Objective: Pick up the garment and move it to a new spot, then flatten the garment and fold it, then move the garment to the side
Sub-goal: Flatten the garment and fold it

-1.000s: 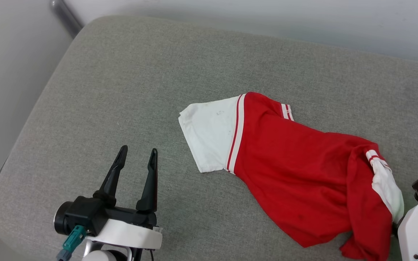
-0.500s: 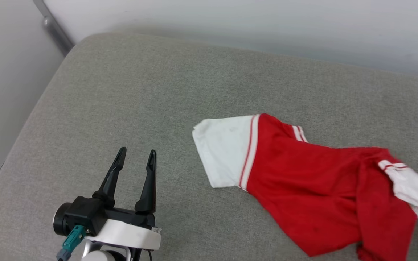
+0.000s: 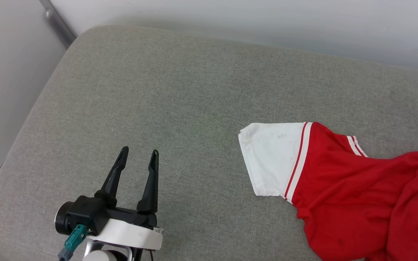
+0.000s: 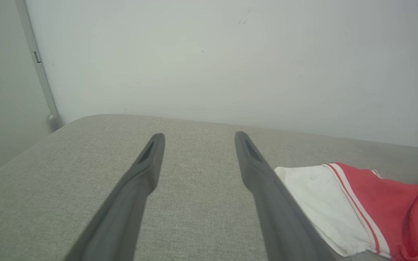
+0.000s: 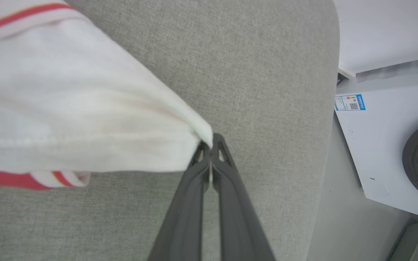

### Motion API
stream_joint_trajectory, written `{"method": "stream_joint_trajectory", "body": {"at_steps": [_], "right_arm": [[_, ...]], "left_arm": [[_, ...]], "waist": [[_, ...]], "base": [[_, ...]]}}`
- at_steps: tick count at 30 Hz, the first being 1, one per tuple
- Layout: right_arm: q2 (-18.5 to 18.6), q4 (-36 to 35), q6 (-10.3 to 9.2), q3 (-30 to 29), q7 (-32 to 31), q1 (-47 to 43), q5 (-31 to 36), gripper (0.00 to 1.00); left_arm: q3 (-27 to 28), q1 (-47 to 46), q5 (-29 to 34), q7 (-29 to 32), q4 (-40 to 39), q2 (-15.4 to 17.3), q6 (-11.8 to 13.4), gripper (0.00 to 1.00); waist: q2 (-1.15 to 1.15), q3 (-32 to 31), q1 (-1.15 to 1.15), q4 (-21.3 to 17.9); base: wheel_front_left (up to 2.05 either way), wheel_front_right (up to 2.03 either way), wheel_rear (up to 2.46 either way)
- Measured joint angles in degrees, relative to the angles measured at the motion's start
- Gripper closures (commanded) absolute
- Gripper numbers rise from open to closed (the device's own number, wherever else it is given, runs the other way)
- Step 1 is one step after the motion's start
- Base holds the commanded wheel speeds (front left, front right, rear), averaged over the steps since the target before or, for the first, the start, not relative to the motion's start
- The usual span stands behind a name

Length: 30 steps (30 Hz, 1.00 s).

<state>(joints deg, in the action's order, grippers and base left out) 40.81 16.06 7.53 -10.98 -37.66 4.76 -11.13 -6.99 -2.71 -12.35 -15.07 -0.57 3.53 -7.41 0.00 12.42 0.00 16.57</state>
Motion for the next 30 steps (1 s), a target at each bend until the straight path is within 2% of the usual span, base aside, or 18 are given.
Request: {"method": "stream_joint_trajectory", "body": {"at_steps": [1,2,3,4,11,17,20,25,30], "right_arm": [[-0.09,0.99,0.00,0.21,1.34,0.25,0.94,1.00],[-0.47,2.16,0.00,0.29,2.47,0.69,1.46,0.92],[-1.02,3.23,-0.01,0.42,3.64,1.16,2.15,0.44],[-1.67,4.20,-0.01,0.52,4.37,1.51,2.61,0.00],[-5.54,5.95,-0.01,0.23,10.55,3.85,2.54,0.00],[-9.83,-1.23,-0.01,-1.74,16.26,3.69,1.90,0.00],[-14.38,-7.34,-0.01,-3.23,20.30,2.03,-0.46,0.00],[-24.76,-18.48,-0.02,-6.17,28.17,-1.07,-4.05,0.00],[-32.32,-25.94,-0.02,-6.15,34.92,-3.69,-4.49,0.00]], "left_arm": [[0.01,-0.01,0.00,0.00,0.05,0.02,0.00,0.00],[-0.04,-0.01,0.00,0.00,0.14,0.02,0.00,0.00],[-0.03,-0.02,0.00,0.00,0.25,0.04,0.00,0.00],[0.03,-0.02,0.00,0.00,0.32,0.07,0.00,0.00],[0.57,0.12,0.01,0.00,0.42,0.83,0.00,0.00],[1.82,1.00,-0.59,0.00,-0.44,1.36,0.00,0.00],[2.42,1.12,-1.43,0.00,-0.94,1.70,0.00,0.00],[2.49,0.76,-4.19,-0.01,-1.25,2.52,0.00,0.00],[-2.54,-3.09,-7.77,2.07,0.41,7.31,0.00,0.00]], "waist": [[0.00,-0.08,0.00,0.01],[0.00,-0.21,0.00,-0.02],[0.00,-0.40,0.00,-0.10],[0.00,-0.62,0.00,-0.21],[0.00,-3.14,0.00,-1.88],[0.00,-5.83,0.00,-4.34],[0.00,-7.04,-0.01,-5.79],[0.00,-7.75,-0.01,-8.39],[0.00,-6.38,0.00,-10.47]], "base": [[0.00,0.00,0.00],[0.00,0.00,0.00],[0.00,0.00,0.00],[0.00,0.00,0.00],[0.00,0.00,0.00],[0.00,0.00,0.00],[0.00,0.00,0.00],[0.00,0.00,0.00],[0.00,0.00,0.00]]}}
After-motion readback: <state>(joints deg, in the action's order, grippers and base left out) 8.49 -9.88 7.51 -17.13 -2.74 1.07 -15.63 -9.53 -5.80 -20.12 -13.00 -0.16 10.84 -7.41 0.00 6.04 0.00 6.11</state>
